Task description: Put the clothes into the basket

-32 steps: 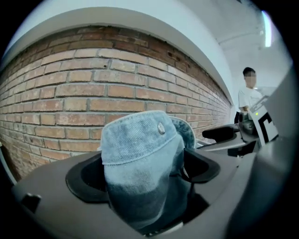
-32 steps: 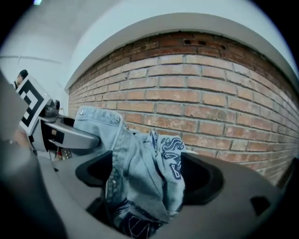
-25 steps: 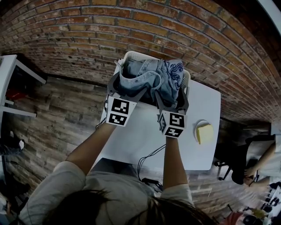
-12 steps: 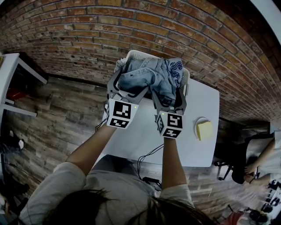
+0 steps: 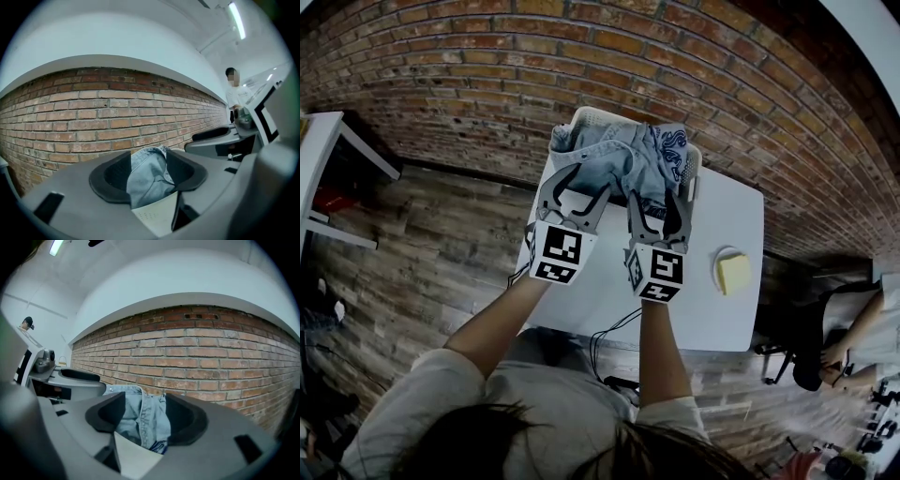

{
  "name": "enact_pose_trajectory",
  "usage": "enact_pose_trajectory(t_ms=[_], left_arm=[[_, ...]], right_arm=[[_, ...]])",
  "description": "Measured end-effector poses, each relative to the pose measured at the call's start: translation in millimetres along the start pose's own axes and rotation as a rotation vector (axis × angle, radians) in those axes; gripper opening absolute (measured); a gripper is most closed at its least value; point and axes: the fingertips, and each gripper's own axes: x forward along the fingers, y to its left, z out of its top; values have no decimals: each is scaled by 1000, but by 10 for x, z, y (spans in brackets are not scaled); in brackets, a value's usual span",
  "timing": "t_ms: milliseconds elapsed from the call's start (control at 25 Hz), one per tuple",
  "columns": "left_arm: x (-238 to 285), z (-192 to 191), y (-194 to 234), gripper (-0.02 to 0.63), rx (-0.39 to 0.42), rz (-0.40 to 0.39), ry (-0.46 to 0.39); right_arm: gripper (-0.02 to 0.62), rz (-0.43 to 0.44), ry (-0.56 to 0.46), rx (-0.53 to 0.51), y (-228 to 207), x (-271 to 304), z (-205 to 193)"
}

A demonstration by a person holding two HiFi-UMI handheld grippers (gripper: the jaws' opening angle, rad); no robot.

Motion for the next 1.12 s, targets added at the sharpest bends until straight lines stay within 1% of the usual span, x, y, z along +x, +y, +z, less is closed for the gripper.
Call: enact_pose_trajectory(t_ms=[80, 200, 280, 400, 560, 720, 840, 960, 1040, 1120], left_arm=[[-71, 91, -39, 201, -6, -17, -24], [-207, 216, -101, 90, -19, -34, -58], [-301, 272, -166, 61, -23, -43, -68], [-439, 310, -280, 25, -30, -59, -62], [-607, 271, -421, 12, -30, -87, 7], [-842, 416, -503, 9, -52, -119, 9], [-1043, 520, -585, 9, -58, -154, 3], [-1225, 611, -660, 9, -41, -174, 1], [-1341, 646, -722, 9, -35, -185, 13], [-1447, 653, -805, 9, -56, -203, 26]], right_arm=[[218, -14, -22, 10, 27, -77, 66], [108, -32, -54, 13, 108, -213, 171], [44, -41, -60, 17, 176, -305, 217], [8, -38, -73, 45, 283, -448, 273], [6, -37, -78, 74, 400, -640, 350], [6, -34, -69, 68, 526, -880, 447], [6, -18, -57, 88, 633, -1107, 513], [6, -2, -47, 88, 725, -1324, 572], [6, -3, -41, 89, 751, -1468, 581], [6, 3, -24, 93, 772, -1592, 566]])
